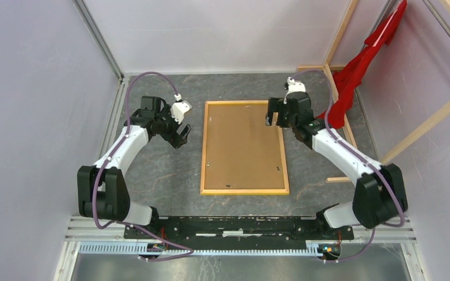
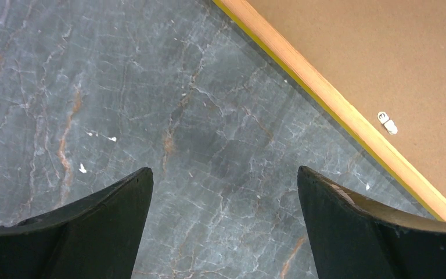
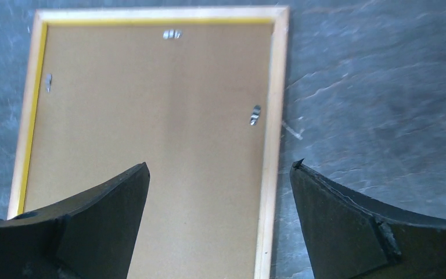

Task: Put the photo into the frame

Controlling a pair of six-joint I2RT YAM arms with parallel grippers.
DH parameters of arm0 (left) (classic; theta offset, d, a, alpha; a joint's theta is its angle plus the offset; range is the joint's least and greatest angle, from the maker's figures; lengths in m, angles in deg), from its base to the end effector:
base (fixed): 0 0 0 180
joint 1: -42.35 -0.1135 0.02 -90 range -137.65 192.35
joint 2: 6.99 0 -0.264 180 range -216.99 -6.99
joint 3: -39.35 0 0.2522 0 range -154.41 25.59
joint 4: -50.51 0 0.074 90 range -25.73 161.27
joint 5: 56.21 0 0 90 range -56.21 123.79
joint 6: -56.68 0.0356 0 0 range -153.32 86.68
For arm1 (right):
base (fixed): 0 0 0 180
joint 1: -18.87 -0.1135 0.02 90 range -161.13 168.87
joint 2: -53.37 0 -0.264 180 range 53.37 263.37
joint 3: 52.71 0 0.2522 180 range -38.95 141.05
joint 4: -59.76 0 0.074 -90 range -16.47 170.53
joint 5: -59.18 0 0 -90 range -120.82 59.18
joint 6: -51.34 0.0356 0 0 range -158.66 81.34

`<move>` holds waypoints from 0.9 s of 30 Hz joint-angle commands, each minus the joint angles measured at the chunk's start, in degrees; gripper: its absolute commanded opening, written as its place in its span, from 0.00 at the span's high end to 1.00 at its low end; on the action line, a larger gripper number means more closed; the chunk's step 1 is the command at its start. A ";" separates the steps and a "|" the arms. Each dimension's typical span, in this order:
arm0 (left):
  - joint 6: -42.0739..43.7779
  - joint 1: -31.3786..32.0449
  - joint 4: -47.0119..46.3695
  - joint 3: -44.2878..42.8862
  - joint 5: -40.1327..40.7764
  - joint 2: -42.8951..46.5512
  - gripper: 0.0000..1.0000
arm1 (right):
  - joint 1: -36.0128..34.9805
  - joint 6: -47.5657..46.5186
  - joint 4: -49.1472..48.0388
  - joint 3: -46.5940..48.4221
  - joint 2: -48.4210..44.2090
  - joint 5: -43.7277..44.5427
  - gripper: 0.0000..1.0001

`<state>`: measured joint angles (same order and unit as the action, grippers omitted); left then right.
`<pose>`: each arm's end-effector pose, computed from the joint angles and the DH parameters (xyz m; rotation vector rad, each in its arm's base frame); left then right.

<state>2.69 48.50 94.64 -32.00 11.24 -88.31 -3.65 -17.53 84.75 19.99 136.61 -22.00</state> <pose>0.2881 -0.0448 0.2442 1.0198 2.2095 -0.2651 0.3030 0.1197 0.2661 0.0604 2.1938 0.2626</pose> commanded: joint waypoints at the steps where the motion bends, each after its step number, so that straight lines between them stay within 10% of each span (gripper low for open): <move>1: -3.33 0.18 1.04 -5.06 -1.29 -3.10 0.00 | 1.51 -1.70 -4.88 -3.38 -4.40 4.81 0.02; 11: -4.42 2.38 0.50 -5.64 -7.46 -10.23 0.13 | -13.14 2.32 -18.36 -12.79 -8.96 -5.65 0.15; 27: -3.94 5.54 -3.05 -5.35 -10.29 -18.24 0.32 | -25.63 10.37 -41.43 -18.34 8.64 -19.46 0.43</move>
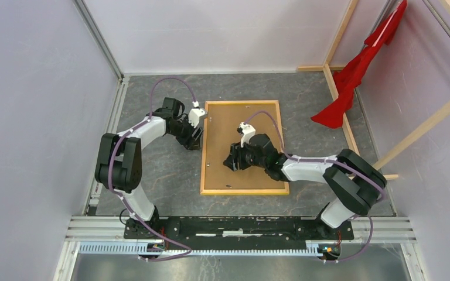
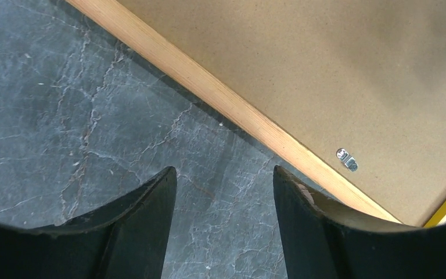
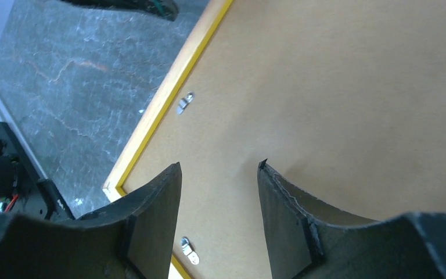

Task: Put the photo into the frame

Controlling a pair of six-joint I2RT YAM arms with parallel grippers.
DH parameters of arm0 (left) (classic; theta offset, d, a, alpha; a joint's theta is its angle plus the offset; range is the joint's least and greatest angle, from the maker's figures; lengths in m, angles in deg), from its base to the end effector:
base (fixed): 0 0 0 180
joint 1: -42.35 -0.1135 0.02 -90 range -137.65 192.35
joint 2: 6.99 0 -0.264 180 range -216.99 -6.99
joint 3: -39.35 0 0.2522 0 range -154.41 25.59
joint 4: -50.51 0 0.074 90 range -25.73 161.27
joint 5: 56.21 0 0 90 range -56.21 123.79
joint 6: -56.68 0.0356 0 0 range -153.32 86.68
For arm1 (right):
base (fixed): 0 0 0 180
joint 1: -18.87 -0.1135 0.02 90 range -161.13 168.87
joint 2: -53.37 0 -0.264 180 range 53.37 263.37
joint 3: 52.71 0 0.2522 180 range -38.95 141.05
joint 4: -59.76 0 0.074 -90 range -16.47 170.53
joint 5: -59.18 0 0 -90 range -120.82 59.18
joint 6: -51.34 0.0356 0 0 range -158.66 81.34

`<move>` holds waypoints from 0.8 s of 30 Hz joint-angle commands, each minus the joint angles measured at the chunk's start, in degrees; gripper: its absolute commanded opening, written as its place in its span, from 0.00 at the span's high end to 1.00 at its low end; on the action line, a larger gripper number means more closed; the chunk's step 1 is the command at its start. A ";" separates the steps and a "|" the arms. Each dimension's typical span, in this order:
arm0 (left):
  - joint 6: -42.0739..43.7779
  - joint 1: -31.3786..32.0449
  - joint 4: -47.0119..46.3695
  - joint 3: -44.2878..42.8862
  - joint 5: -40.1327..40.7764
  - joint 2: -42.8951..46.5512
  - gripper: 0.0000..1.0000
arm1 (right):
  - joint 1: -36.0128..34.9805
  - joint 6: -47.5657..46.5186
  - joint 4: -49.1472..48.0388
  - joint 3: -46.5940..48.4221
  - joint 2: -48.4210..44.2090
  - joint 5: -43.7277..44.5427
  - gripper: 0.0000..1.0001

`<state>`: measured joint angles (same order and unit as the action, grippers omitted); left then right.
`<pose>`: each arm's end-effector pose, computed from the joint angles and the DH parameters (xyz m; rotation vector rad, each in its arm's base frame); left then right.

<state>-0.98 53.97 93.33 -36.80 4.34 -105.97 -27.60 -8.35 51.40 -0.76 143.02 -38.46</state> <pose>0.3265 -0.0850 0.1808 1.1014 2.3380 -0.5670 0.2123 0.2303 0.1697 -0.3981 2.1867 0.9232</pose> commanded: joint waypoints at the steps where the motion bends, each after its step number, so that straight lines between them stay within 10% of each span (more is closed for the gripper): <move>1: -0.34 0.12 -1.80 -0.54 -3.66 -0.60 0.32 | -2.03 1.24 -8.19 3.11 3.30 -3.26 0.43; 24: 0.27 0.60 -2.22 -1.24 -4.05 -4.46 0.46 | -4.85 -0.39 -8.38 12.76 17.36 -5.10 0.40</move>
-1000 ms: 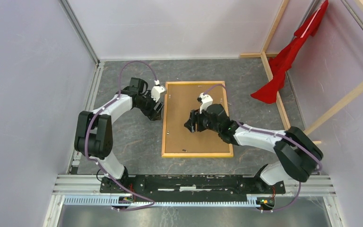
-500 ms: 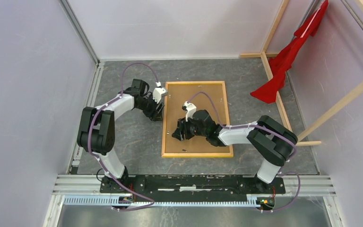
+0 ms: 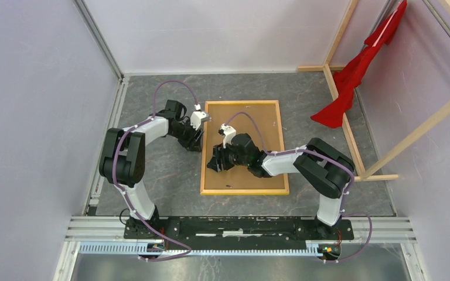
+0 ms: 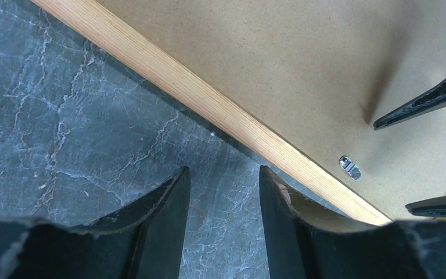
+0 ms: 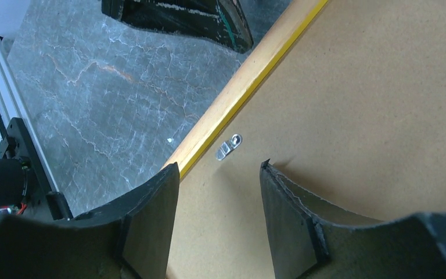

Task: Put the photo into the frame

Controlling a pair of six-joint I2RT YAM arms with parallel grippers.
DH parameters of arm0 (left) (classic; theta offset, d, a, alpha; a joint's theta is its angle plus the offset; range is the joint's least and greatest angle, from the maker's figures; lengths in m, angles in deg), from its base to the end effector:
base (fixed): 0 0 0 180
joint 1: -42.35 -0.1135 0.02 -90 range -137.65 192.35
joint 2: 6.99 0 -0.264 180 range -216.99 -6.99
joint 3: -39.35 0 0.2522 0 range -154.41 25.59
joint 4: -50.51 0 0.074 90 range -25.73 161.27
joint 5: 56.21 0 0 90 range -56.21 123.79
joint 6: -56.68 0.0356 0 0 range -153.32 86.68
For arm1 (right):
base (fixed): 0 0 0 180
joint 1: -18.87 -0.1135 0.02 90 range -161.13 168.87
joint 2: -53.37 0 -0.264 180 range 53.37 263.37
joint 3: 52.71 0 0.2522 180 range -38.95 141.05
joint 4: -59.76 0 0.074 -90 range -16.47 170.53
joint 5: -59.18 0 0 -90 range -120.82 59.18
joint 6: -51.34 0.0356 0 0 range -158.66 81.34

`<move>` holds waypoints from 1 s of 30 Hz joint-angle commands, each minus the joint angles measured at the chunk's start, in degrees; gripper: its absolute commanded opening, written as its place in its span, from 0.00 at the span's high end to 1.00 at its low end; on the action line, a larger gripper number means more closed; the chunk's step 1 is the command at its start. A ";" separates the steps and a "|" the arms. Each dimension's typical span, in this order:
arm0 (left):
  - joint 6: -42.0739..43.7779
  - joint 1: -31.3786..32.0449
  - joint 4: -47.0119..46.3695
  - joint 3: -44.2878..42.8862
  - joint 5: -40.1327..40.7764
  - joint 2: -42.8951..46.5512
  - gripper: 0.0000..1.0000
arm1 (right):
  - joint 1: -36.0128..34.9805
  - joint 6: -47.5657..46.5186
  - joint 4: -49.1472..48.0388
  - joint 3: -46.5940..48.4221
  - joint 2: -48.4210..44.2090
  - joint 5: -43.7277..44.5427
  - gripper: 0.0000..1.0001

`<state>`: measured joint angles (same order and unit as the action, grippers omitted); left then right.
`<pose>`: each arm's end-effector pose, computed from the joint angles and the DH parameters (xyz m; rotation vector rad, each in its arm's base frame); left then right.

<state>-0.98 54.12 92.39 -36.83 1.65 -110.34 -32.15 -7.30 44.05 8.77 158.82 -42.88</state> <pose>0.3315 -0.0884 0.1579 1.1100 2.3692 -0.6543 0.2255 0.2905 0.1413 -0.5214 2.1815 1.0592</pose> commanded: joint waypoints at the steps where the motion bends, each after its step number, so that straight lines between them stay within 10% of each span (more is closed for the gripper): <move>1: 0.23 0.45 -1.30 -1.26 -1.33 -0.16 0.46 | -0.32 -1.65 -0.52 3.89 1.90 -0.81 0.40; 30: 2.48 0.45 3.70 -5.44 -4.45 -2.70 0.47 | -1.09 -1.85 1.91 5.22 4.73 -1.98 0.41</move>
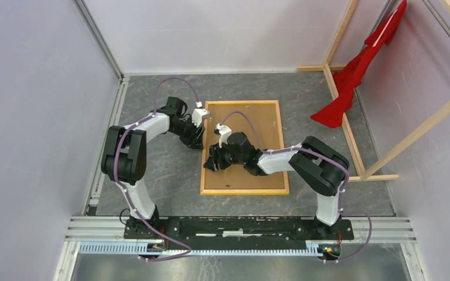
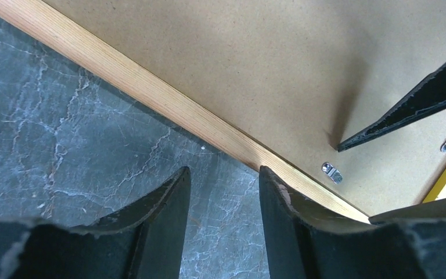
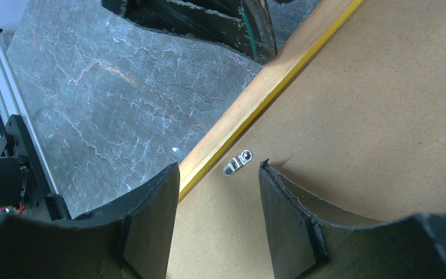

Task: Put the photo into the frame

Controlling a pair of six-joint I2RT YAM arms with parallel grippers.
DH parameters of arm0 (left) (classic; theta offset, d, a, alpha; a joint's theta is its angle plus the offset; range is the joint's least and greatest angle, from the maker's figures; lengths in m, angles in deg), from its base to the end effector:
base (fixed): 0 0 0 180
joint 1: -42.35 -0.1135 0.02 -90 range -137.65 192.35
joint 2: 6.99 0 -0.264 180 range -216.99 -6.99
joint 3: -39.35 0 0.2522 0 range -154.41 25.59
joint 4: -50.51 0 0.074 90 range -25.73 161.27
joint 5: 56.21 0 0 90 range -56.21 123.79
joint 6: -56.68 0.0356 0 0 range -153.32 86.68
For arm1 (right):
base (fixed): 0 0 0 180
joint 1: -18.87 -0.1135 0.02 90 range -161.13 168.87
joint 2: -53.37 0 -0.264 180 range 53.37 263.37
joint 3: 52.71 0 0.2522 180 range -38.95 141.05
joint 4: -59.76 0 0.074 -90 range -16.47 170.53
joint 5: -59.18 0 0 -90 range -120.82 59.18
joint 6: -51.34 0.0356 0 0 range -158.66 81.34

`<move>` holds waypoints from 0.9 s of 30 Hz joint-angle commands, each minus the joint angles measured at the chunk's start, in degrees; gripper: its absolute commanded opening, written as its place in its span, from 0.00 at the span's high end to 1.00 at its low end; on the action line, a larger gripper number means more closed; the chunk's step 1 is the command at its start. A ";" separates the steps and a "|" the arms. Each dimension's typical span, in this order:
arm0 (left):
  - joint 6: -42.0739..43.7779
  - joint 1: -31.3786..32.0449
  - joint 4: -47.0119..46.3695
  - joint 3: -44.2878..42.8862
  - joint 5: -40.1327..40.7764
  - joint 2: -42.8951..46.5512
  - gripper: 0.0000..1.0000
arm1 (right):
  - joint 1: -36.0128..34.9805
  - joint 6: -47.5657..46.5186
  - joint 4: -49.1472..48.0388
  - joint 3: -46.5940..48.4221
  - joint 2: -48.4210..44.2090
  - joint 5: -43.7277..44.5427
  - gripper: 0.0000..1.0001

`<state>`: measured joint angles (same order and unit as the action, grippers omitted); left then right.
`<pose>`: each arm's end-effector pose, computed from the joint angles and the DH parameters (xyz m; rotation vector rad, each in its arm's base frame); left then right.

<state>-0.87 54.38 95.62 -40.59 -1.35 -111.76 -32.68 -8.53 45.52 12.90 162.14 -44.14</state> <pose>0.3396 -0.0933 0.1660 1.1196 2.3531 -0.7292 0.2324 0.3058 0.1384 -0.5710 2.1842 1.0679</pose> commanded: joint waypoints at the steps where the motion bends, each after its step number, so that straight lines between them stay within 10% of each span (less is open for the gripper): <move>1: 2.36 0.21 0.46 -1.61 -1.34 -1.44 0.48 | -0.65 -0.68 0.61 1.29 1.56 -0.78 0.41; 27: 3.13 0.27 0.56 -1.20 -0.28 -1.37 0.55 | -1.93 -0.53 3.22 1.72 3.02 -0.56 0.44</move>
<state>-0.85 54.34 95.97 -40.65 -1.24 -112.96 -33.64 -8.55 45.32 14.52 163.74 -44.52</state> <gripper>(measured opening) 0.455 0.565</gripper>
